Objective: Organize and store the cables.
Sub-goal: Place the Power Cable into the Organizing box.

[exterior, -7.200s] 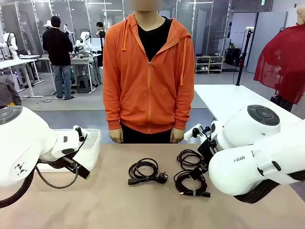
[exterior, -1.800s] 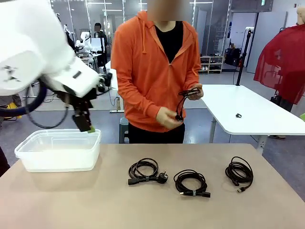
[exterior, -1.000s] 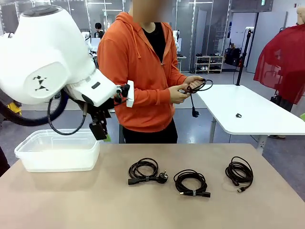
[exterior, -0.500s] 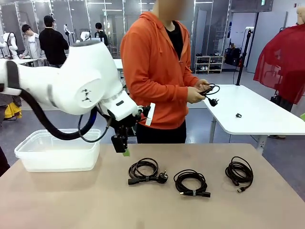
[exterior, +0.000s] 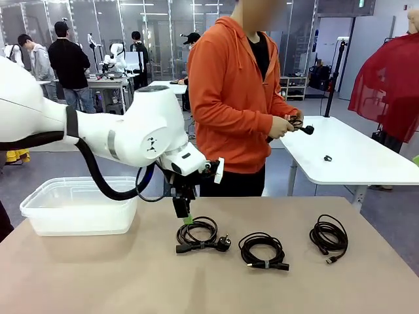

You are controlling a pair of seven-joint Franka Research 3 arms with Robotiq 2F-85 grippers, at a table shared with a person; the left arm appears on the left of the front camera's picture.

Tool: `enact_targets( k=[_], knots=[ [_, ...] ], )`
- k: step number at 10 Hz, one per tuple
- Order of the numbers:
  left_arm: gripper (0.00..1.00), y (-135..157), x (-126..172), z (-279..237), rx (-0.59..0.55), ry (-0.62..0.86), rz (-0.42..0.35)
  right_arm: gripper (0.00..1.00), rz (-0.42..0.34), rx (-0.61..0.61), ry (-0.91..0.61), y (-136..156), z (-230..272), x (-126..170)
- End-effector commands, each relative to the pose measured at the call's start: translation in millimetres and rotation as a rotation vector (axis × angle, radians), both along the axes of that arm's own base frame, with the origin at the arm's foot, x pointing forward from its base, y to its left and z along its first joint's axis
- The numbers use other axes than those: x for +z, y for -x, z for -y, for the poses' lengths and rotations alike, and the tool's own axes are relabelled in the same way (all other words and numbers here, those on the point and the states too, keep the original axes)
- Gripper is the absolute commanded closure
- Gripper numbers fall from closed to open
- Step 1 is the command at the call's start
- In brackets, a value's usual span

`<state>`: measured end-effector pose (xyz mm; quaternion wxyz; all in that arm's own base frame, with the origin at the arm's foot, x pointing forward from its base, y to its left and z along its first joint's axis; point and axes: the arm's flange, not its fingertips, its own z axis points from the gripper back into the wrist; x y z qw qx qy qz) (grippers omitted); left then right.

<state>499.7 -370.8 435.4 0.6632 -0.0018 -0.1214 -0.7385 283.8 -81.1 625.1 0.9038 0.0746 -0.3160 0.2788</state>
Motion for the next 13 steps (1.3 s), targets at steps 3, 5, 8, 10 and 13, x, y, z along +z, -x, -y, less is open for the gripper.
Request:
enact_targets(
  k=[3,5,8,10,13],
  knots=[
    [0.0,-19.6,-28.4,28.2,0.095,-0.051,-0.101,0.0,-0.001,0.001,0.003,0.6,1.1,-0.9],
    [0.0,-21.1,-45.2,35.3,0.131,-0.095,-0.112,0.0,-0.001,0.001,0.003,0.6,1.1,-0.9],
    [0.0,-28.1,-69.1,40.1,0.147,-0.101,-0.132,0.0,-0.001,0.001,0.003,0.6,1.1,-0.9],
    [0.0,-30.1,-82.6,45.2,0.153,-0.111,-0.149,0.0,-0.001,0.001,0.003,0.6,1.1,-0.9],
    [0.0,-33.1,-97.2,44.1,0.139,-0.101,-0.166,0.0,-0.001,0.001,0.003,0.6,1.1,-0.9]
  ],
)
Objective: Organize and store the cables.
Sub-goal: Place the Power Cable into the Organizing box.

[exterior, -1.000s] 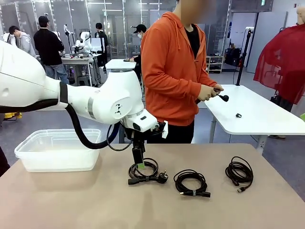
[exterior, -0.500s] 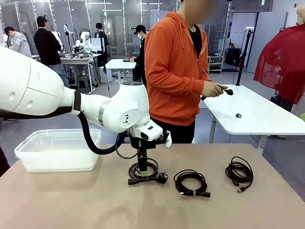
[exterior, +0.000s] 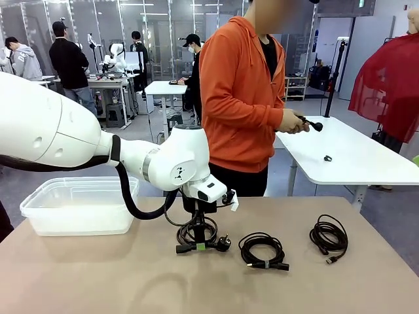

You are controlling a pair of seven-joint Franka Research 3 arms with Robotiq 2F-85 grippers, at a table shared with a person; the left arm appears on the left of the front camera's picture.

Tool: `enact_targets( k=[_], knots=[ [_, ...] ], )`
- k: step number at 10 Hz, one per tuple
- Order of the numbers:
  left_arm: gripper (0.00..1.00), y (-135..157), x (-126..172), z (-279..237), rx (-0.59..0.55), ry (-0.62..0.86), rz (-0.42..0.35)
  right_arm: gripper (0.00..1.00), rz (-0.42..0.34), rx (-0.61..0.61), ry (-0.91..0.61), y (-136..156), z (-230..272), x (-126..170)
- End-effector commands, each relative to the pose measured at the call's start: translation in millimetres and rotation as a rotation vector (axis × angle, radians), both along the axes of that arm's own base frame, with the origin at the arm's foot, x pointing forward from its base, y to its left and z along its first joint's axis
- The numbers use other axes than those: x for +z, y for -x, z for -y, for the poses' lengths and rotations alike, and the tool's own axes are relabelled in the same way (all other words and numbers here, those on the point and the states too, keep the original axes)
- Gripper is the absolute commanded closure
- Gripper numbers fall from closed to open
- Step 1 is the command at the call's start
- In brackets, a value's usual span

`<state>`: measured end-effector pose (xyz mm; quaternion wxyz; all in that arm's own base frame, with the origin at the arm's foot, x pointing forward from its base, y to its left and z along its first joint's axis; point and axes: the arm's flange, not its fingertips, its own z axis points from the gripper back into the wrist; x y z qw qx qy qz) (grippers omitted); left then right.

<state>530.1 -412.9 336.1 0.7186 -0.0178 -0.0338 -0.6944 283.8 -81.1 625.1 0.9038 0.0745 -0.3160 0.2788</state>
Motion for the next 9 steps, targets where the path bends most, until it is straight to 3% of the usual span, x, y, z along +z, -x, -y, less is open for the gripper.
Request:
enact_targets(
  k=[1,6,9],
  knots=[
    [0.0,-1.3,-3.4,2.8,-0.013,-0.006,-0.014,0.0,-0.001,0.001,0.003,0.6,1.1,-0.9],
    [0.0,-7.8,-20.0,-0.9,-0.029,-0.001,-0.03,0.0,-0.001,0.001,0.003,0.6,1.1,-0.9],
    [0.08,-11.9,-28.9,-1.0,-0.059,0.02,-0.046,0.0,-0.001,0.001,0.003,0.6,1.1,-0.9]
  ],
)
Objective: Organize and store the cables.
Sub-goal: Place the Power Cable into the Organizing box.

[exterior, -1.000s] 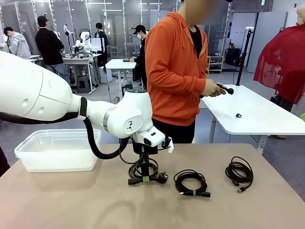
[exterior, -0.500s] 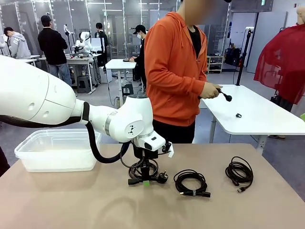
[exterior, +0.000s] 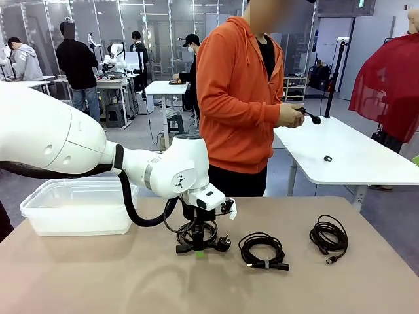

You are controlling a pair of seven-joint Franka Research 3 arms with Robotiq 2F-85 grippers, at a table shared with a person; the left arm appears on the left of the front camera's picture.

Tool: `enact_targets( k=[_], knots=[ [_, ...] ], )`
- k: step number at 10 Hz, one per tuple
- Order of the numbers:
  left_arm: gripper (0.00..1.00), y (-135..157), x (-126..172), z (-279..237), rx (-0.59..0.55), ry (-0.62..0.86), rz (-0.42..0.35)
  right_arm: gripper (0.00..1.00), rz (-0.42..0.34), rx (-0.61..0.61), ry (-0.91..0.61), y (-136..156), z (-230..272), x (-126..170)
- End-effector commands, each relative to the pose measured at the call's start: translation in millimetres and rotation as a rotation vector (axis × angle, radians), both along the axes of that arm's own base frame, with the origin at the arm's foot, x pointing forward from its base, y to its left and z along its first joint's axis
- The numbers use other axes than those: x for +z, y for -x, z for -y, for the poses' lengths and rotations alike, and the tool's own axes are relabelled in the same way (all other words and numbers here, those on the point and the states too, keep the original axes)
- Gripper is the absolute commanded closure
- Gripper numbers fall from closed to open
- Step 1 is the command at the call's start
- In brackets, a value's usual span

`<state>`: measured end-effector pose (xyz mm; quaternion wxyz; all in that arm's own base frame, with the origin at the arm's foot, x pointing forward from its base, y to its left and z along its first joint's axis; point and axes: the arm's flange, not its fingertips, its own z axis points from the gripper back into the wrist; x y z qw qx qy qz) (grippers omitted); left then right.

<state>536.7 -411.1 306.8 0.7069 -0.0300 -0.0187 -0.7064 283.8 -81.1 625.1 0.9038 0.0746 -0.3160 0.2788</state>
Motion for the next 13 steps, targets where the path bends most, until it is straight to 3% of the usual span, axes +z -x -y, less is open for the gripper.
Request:
enact_targets(
  k=[1,2,3,4,6,7,8,10,11,12,13],
  knots=[
    [0.13,-4.9,-1.2,2.0,-0.021,0.021,-0.016,0.0,-0.001,0.001,0.003,0.6,1.1,-0.9],
    [0.68,-4.6,0.5,2.8,-0.024,0.028,-0.006,0.0,-0.001,0.001,0.003,0.6,1.1,-0.9],
    [0.72,-4.6,3.0,2.9,-0.021,0.038,0.0,0.0,-0.001,0.001,0.003,0.6,1.1,-0.9],
    [1.0,-4.7,4.5,3.7,-0.024,0.042,-0.001,0.0,-0.001,0.001,0.003,0.6,1.1,-0.9],
    [1.0,-4.6,3.8,5.0,-0.009,0.024,-0.02,0.0,-0.001,0.001,0.003,0.6,1.1,-0.9],
    [0.95,-4.3,3.3,5.7,-0.01,0.014,-0.022,0.0,-0.001,0.001,0.003,0.6,1.1,-0.9],
    [1.0,-4.2,4.9,5.8,-0.01,0.009,-0.021,0.0,-0.001,0.001,0.003,0.6,1.1,-0.9],
    [1.0,-4.4,13.8,4.5,0.001,0.014,-0.031,0.0,-0.001,0.001,0.003,0.6,1.1,-0.9],
    [1.0,-2.3,22.0,5.2,-0.023,0.024,-0.053,0.0,-0.001,0.001,0.003,0.6,1.1,-0.9],
    [0.93,1.3,37.3,4.7,-0.055,0.018,-0.073,0.0,-0.001,0.001,0.003,0.6,1.1,-0.9],
    [0.93,5.3,59.1,2.1,-0.073,0.02,-0.059,0.0,-0.001,0.001,0.003,0.6,1.1,-0.9]
  ],
)
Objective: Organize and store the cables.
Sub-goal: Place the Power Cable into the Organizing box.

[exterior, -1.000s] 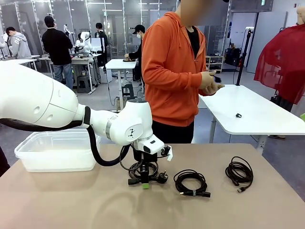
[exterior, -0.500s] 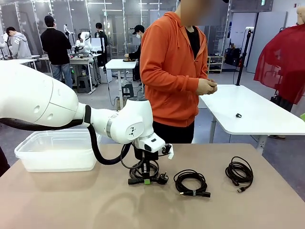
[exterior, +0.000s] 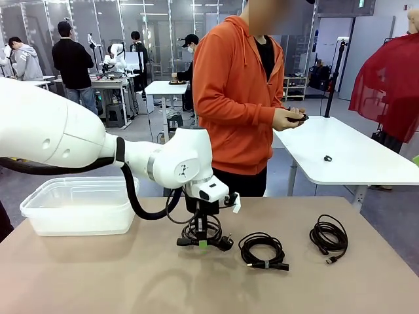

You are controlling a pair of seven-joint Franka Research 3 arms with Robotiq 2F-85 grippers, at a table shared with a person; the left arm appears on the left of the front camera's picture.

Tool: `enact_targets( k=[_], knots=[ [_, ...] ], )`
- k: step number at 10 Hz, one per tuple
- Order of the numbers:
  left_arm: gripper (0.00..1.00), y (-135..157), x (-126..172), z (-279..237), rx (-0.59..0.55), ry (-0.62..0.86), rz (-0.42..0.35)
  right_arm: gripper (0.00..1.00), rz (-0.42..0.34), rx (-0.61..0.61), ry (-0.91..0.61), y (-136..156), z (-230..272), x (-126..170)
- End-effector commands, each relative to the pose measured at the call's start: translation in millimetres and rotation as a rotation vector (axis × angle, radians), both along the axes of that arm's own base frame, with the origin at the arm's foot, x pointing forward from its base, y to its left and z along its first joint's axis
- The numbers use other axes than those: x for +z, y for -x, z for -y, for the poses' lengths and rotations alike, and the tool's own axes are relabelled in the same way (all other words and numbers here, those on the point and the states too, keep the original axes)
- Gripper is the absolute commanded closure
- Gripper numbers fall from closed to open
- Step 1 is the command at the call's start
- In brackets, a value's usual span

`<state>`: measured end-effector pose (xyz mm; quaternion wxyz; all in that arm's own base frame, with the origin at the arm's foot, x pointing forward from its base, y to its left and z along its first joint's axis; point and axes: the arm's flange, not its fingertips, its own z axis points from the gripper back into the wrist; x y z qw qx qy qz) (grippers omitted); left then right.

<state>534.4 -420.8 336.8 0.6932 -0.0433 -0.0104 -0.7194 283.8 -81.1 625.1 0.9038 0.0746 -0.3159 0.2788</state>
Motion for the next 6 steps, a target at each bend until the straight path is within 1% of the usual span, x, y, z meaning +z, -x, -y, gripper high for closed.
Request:
enact_targets(
  k=[1,3,6],
  knots=[
    [0.93,11.2,62.7,-13.5,-0.065,0.013,-0.005,0.0,-0.001,0.001,0.003,0.6,1.1,-0.9],
    [0.93,24.4,120.4,-28.5,-0.097,-0.015,0.075,0.0,-0.001,0.001,0.003,0.6,1.1,-0.9],
    [0.93,38.6,172.6,-68.1,-0.155,-0.044,0.093,0.0,-0.001,0.001,0.003,0.6,1.1,-0.9]
  ],
)
